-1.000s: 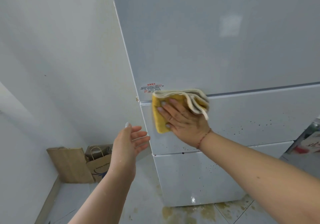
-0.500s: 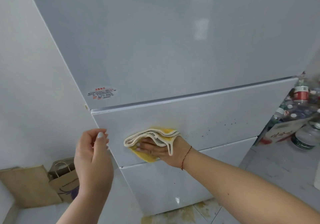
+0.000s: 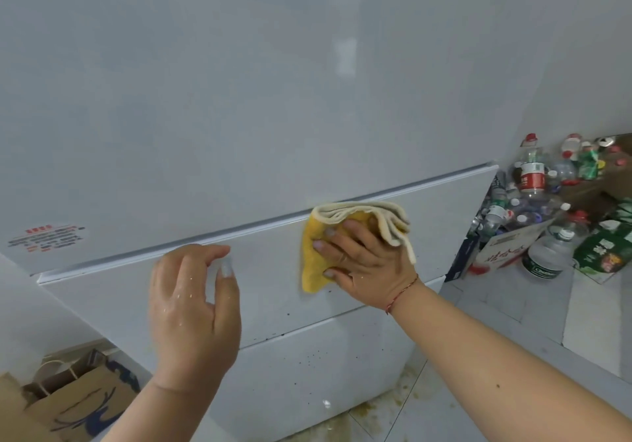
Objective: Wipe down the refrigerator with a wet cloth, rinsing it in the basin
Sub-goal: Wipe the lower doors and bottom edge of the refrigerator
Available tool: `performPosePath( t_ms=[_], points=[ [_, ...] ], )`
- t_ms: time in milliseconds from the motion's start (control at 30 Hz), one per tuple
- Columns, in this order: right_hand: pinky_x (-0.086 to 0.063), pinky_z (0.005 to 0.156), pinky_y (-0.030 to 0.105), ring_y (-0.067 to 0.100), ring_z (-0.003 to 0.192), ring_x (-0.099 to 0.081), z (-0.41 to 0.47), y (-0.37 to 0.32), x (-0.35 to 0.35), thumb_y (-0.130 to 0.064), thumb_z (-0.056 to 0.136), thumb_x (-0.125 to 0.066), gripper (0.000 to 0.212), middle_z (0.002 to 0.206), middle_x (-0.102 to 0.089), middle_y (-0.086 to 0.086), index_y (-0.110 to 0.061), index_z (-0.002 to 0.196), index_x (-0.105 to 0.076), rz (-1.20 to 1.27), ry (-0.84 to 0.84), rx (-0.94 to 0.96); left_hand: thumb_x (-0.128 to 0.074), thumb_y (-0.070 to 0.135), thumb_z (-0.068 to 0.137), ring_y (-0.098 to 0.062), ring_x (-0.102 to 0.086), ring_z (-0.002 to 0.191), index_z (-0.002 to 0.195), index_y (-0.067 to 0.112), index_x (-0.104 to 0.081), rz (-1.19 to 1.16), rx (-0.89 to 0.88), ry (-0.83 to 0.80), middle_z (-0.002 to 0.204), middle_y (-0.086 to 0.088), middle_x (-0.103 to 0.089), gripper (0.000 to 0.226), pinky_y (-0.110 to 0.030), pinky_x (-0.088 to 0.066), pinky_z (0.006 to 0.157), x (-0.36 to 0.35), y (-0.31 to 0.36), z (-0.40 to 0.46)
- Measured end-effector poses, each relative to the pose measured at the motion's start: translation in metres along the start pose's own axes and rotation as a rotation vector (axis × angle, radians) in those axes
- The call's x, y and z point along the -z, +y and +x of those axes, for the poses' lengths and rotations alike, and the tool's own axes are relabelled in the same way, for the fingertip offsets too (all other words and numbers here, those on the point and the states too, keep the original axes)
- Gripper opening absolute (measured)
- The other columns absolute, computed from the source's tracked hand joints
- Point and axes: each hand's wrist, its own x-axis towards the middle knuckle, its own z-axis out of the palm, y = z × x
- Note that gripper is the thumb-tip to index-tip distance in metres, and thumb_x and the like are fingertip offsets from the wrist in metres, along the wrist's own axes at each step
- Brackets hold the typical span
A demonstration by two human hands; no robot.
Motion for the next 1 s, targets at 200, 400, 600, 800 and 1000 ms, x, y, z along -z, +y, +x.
performPosePath(
  t_ms=[200, 400, 600, 800, 1000],
  points=[
    [-0.019, 0.117, 0.045, 0.031, 0.141, -0.023, -0.042, 0.06, 0.012, -0.052, 0.096, -0.034, 0.069, 0.145, -0.031, 0.01, -0.022, 0.154, -0.011, -0.146, -0.059, -0.432, -0.044, 0.024, 0.089, -0.023, -0.051, 0.097, 0.101, 0.003, -0.066, 0.027, -0.011, -0.003, 0.1, -0.004, -0.057, 0.033, -0.03, -0.036, 0.086, -0.013, 0.011, 0.009],
    [-0.015, 0.117, 0.054, 0.033, 0.144, -0.011, -0.035, 0.053, 0.012, -0.044, 0.096, -0.023, 0.07, 0.157, -0.015, 0.019, -0.003, 0.151, -0.009, 0.055, -0.073, -1.179, -0.044, 0.023, 0.088, -0.024, -0.05, 0.099, 0.101, 0.002, -0.068, 0.1, -0.029, 0.005, 0.101, -0.01, -0.061, 0.034, -0.032, -0.036, 0.089, -0.008, 0.012, 0.011],
    [-0.012, 0.116, 0.056, 0.034, 0.145, -0.008, 0.026, -0.028, 0.003, -0.044, 0.091, -0.022, 0.075, 0.157, -0.011, 0.019, 0.0, 0.151, -0.009, 0.345, 0.046, -1.524, -0.042, 0.023, 0.087, -0.02, -0.048, 0.098, 0.103, 0.005, -0.072, 0.103, -0.036, -0.018, 0.101, -0.007, -0.059, 0.038, -0.027, -0.032, 0.09, -0.005, 0.015, 0.013],
    [-0.008, 0.117, 0.058, 0.038, 0.146, -0.006, 0.025, -0.103, 0.013, -0.053, 0.098, -0.014, 0.069, 0.157, -0.007, 0.013, -0.017, 0.154, 0.001, 0.343, -0.195, -0.826, -0.045, 0.019, 0.088, -0.024, -0.046, 0.096, 0.104, 0.006, -0.073, 0.112, -0.125, -0.03, 0.098, -0.009, -0.059, 0.035, -0.03, -0.034, 0.089, -0.017, 0.027, 0.013],
    [-0.011, 0.117, 0.056, 0.028, 0.148, -0.004, 0.005, -0.046, 0.02, -0.055, 0.099, -0.012, 0.063, 0.161, 0.002, 0.0, -0.026, 0.154, 0.001, 0.263, -0.169, -0.788, -0.046, 0.022, 0.088, -0.027, -0.048, 0.093, 0.105, 0.008, -0.073, 0.115, -0.225, -0.065, 0.097, -0.01, -0.062, 0.035, -0.036, -0.035, 0.086, -0.046, 0.046, 0.015]
  ],
)
